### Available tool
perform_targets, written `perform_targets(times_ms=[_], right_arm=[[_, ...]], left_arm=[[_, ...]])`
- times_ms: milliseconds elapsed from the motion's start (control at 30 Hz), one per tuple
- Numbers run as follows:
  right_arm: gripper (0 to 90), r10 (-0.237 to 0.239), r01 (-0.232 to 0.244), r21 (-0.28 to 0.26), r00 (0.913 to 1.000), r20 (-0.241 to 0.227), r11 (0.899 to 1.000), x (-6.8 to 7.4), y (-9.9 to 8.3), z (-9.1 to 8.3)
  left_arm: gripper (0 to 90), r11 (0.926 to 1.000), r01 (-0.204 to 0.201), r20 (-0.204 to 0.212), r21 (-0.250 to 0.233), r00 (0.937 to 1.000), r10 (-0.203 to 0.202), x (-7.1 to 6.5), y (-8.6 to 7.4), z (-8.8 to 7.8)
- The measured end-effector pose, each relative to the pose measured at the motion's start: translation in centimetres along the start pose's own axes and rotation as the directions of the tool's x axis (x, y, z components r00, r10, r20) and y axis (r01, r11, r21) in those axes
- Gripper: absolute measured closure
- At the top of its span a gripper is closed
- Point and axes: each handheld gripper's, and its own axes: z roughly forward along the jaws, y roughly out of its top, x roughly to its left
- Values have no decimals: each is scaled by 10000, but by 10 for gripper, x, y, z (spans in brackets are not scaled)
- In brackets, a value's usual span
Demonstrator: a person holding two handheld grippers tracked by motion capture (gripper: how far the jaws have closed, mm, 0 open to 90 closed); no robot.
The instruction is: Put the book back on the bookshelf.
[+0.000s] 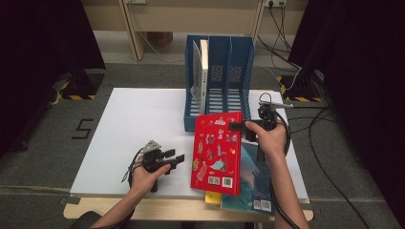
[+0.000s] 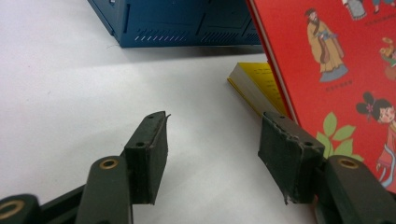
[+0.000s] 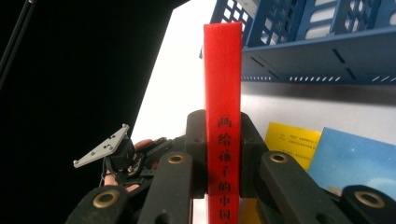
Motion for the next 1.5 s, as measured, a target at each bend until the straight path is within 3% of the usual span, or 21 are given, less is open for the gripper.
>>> perform_targets(times_ms=[733,1500], right_arm=[[795,-576,592,-983,9982,188,9934,15,8,-25],[797,-1075,1209,-1873,9909,805,9748,33,15,-45]], left_arm=[[414,9999,-136,-210,-68,9997,135,2,-1,-2],[417,9998,-180,-335,-94,9993,176,3,-2,-1]])
